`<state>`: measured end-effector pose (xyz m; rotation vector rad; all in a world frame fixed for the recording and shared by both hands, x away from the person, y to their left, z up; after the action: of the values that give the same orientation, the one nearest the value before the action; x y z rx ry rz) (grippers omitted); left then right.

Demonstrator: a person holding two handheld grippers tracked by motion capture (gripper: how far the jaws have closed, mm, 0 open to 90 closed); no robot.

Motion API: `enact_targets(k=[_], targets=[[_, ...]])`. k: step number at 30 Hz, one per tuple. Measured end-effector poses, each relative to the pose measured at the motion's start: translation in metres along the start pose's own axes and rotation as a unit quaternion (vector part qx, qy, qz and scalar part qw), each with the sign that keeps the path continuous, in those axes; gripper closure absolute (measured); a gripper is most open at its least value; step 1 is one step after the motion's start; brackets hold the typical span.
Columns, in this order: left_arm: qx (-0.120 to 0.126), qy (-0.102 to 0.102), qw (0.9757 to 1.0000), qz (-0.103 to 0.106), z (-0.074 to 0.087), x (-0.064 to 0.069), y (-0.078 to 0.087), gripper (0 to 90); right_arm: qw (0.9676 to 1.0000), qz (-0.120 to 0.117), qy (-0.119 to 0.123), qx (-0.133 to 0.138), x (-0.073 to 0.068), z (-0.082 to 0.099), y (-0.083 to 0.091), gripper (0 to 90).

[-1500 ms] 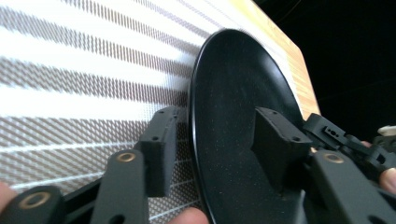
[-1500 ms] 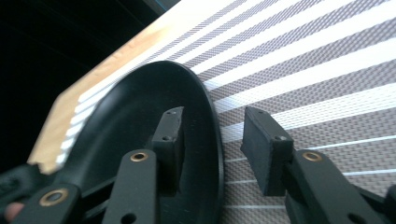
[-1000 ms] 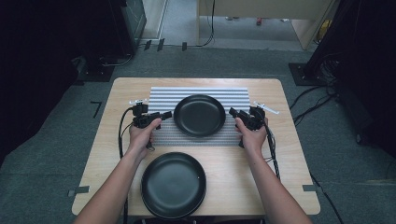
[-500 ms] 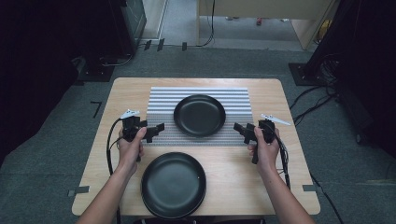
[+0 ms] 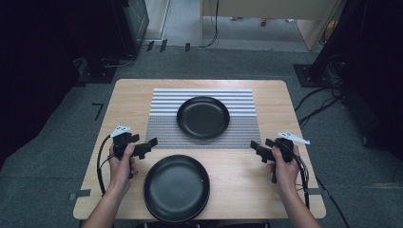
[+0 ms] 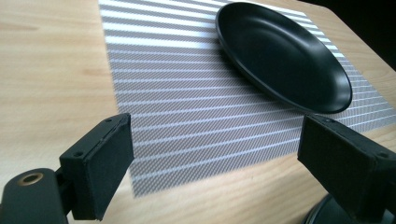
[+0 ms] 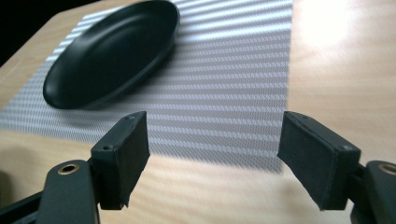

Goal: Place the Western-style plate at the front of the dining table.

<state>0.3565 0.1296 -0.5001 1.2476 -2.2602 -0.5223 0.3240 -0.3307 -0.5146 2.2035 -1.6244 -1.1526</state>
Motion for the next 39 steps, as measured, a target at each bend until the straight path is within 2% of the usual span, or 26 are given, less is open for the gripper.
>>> enact_targets(k=[3, 6, 7, 8, 9, 13, 14, 17, 20, 22, 23, 26, 27, 30, 31, 34, 37, 39], targets=[[0.001, 0.013, 0.9999, 0.005, 0.008, -0.004, 0.009, 10.3, 1.0000, 0.000, -0.001, -0.007, 0.009, 0.008, 0.011, 23.9], [-0.001, 0.013, 0.9999, 0.000, 0.016, -0.006, 0.014, 10.3, 1.0000, 0.003, -0.001, -0.006, 0.014, 0.012, 0.017, 23.8], [-0.001, 0.015, 0.9999, -0.005, 0.024, -0.010, 0.020, 10.2, 0.9999, 0.009, 0.009, -0.006, 0.020, 0.019, 0.024, 23.1], [-0.001, 0.015, 0.9999, -0.005, 0.024, -0.010, 0.020, 10.2, 0.9999, 0.009, 0.009, -0.006, 0.020, 0.019, 0.024, 23.1], [-0.003, 0.017, 0.9998, -0.011, 0.033, -0.015, 0.026, 10.1, 0.9999, 0.013, 0.010, -0.004, 0.026, 0.025, 0.030, 22.8], [-0.010, 0.033, 0.9992, -0.023, 0.052, -0.027, 0.038, 10.1, 0.9998, 0.018, 0.013, -0.002, 0.036, 0.031, 0.042, 21.2], [-0.010, 0.033, 0.9992, -0.023, 0.052, -0.027, 0.038, 10.1, 0.9997, 0.019, 0.012, -0.005, 0.039, 0.033, 0.045, 20.6], [-0.007, 0.032, 0.9988, -0.036, 0.064, -0.036, 0.054, 10.1, 0.9994, 0.029, 0.019, -0.002, 0.046, 0.036, 0.055, 20.3], [-0.006, 0.032, 0.9985, -0.044, 0.070, -0.040, 0.062, 10.1, 0.9993, 0.034, 0.016, 0.003, 0.051, 0.039, 0.061, 20.1], [-0.010, 0.028, 0.9982, -0.052, 0.076, -0.042, 0.068, 10.1, 0.9989, 0.044, 0.013, 0.008, 0.061, 0.043, 0.070, 19.7], [-0.013, 0.019, 0.9979, -0.060, 0.080, -0.043, 0.072, 10.1, 0.9987, 0.049, 0.015, 0.010, 0.063, 0.044, 0.072, 19.6], [-0.012, 0.016, 0.9976, -0.067, 0.084, -0.044, 0.076, 10.1, 0.9980, 0.059, 0.020, 0.012, 0.067, 0.048, 0.078, 19.0], [-0.014, 0.014, 0.9969, -0.077, 0.088, -0.045, 0.081, 10.1, 0.9968, 0.073, 0.029, 0.013, 0.071, 0.052, 0.082, 18.9], [-0.017, 0.009, 0.9963, -0.084, 0.091, -0.045, 0.084, 10.1, 0.9957, 0.083, 0.040, 0.013, 0.076, 0.056, 0.088, 18.2], [-0.025, -0.014, 0.9941, -0.104, 0.095, -0.045, 0.086, 10.1, 0.9949, 0.090, 0.045, 0.013, 0.077, 0.058, 0.090, 18.2], [-0.033, -0.022, 0.9932, -0.110, 0.103, -0.046, 0.087, 10.1, 0.9939, 0.099, 0.048, 0.010, 0.082, 0.062, 0.091, 18.3], [-0.039, -0.036, 0.9916, -0.118, 0.107, -0.045, 0.086, 9.9, 0.9923, 0.115, 0.046, -0.005, 0.084, 0.070, 0.088, 18.0], [-0.037, -0.037, 0.9918, -0.116, 0.107, -0.044, 0.085, 9.9, 0.9905, 0.124, 0.058, -0.006, 0.082, 0.073, 0.086, 17.7]])
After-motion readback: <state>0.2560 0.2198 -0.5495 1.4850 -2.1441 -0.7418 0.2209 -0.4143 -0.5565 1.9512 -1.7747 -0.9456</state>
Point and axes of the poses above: each handheld gripper's, and its own axes: y roughly backward along the jaws, z roughly out of its underside, x roughly to its right, the point moved 5 cm from there along -y, roughly forward along the jaws, and after that the axes turned 8 degrees about -y, right-handed, at the moved point
